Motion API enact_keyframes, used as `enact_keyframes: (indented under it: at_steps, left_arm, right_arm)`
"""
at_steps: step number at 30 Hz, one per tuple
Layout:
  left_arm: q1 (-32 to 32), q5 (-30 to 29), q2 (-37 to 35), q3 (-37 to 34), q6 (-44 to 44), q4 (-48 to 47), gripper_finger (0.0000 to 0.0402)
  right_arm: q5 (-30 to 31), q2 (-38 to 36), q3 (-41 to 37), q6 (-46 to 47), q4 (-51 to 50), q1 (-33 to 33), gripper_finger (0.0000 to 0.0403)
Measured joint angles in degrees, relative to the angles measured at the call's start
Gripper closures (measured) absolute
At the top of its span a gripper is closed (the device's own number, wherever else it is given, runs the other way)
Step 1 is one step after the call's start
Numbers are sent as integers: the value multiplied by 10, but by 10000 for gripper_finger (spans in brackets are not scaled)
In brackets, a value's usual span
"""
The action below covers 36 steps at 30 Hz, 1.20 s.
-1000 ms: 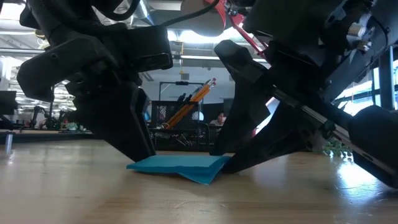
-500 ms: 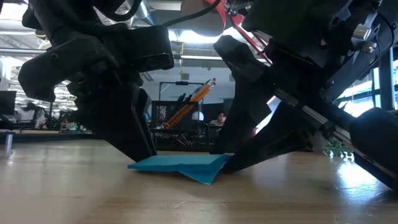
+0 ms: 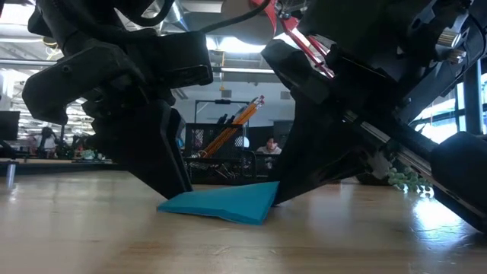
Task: Pick and place office supplies into organizer
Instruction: Put the blue sticky notes into the black desk organizer
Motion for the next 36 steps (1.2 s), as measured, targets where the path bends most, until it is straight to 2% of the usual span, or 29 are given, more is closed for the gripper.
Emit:
enact_keyframes:
  at_steps: [7, 12, 17, 20, 25, 32, 36]
  left_arm:
    - [-3, 5, -12, 1, 26, -12, 272]
    - [-10, 16, -44, -1, 48, -64, 272]
    - [-12, -6, -65, -2, 49, -84, 272]
    - [-16, -15, -70, -2, 49, -100, 272]
    - [-20, -19, -71, -2, 44, -137, 272]
    - [-32, -48, -71, -2, 16, -199, 272]
    - [-44, -59, -71, -2, -5, -223, 272]
  right_arm:
    - [36, -6, 0, 26, -16, 3, 394]
    - [58, -43, -1, 82, -51, 1, 395]
    - [59, -94, -1, 200, -93, -14, 396]
    - [84, -127, 0, 265, -136, -28, 396]
    - [87, -180, 0, 345, -198, -55, 396]
    - [88, -206, 0, 342, -223, -104, 393]
    - [82, -206, 0, 358, -290, -131, 391]
